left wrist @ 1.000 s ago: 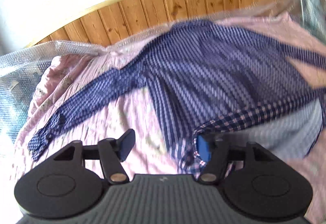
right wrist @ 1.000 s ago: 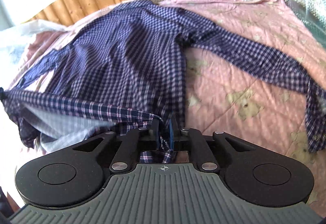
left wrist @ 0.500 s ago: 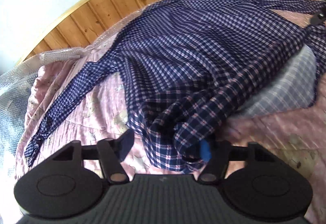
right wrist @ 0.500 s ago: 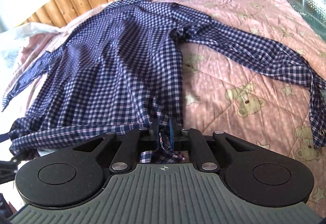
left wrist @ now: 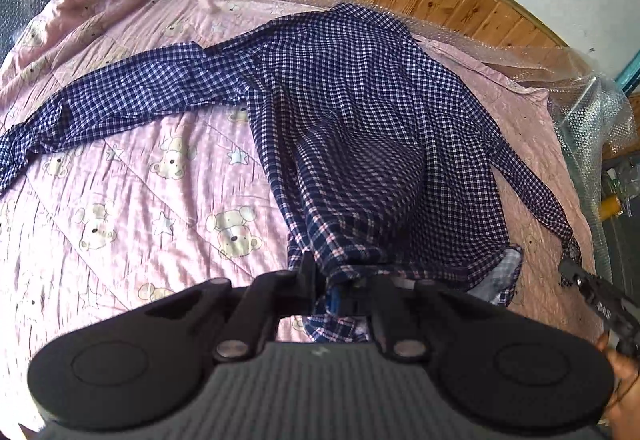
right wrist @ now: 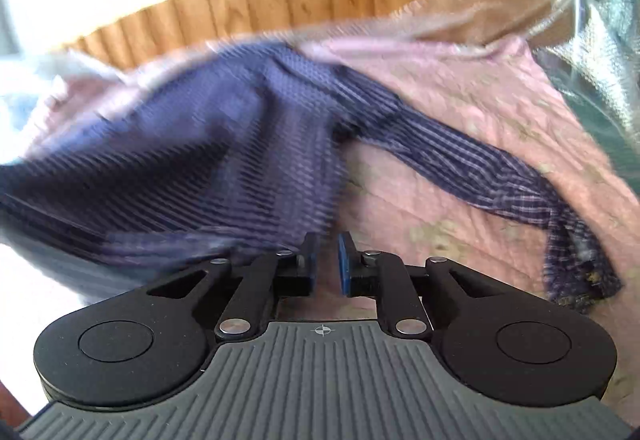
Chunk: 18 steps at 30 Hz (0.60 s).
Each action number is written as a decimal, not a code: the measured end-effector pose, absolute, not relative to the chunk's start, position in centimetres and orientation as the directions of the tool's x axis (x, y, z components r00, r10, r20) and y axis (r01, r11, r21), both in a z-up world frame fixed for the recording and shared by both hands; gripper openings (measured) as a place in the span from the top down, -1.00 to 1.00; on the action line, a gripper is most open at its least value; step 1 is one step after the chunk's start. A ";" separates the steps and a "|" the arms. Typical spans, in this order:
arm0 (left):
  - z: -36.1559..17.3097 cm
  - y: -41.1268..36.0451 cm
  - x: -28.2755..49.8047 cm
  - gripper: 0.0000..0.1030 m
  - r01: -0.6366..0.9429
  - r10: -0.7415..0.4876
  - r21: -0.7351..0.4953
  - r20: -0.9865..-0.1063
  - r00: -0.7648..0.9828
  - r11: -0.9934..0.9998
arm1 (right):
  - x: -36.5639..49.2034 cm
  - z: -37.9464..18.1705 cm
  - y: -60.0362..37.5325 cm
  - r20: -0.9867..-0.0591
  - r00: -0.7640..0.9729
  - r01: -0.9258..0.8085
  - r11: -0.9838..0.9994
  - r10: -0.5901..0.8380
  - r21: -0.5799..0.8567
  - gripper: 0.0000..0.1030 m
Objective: Fold clothes
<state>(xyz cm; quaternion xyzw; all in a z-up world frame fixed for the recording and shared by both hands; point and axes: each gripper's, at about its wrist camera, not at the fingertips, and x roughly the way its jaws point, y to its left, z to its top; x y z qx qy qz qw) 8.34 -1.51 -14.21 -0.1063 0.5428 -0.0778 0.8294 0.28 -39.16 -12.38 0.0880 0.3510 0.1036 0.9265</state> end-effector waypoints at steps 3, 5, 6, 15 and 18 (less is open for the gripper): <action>-13.4 -2.8 9.0 0.87 -0.023 -0.249 -0.276 -0.896 0.367 0.961 | -1.9 -12.1 -34.2 -0.511 0.596 -0.367 0.776 0.620 0.513 -0.16; -12.9 -3.8 9.4 0.85 -0.023 -0.233 -0.258 -0.905 0.355 0.966 | -1.7 -14.1 -30.4 -0.459 0.463 -0.409 0.642 0.758 0.648 -0.62; -12.5 -4.1 9.2 0.85 -0.012 -0.212 -0.231 -0.912 0.352 0.973 | -1.4 -15.3 -28.4 -0.458 0.431 -0.394 0.618 0.778 0.680 -0.62; -16.5 0.1 4.6 0.72 0.102 0.022 0.057 -0.950 0.312 0.993 | -1.0 -18.1 -25.7 -0.724 0.635 -0.140 0.961 0.271 0.237 -0.42; -19.4 2.2 2.9 0.72 0.112 -0.004 0.029 -0.961 0.278 0.993 | -1.3 -19.9 -28.4 -0.799 0.598 -0.001 0.998 0.057 0.070 -0.25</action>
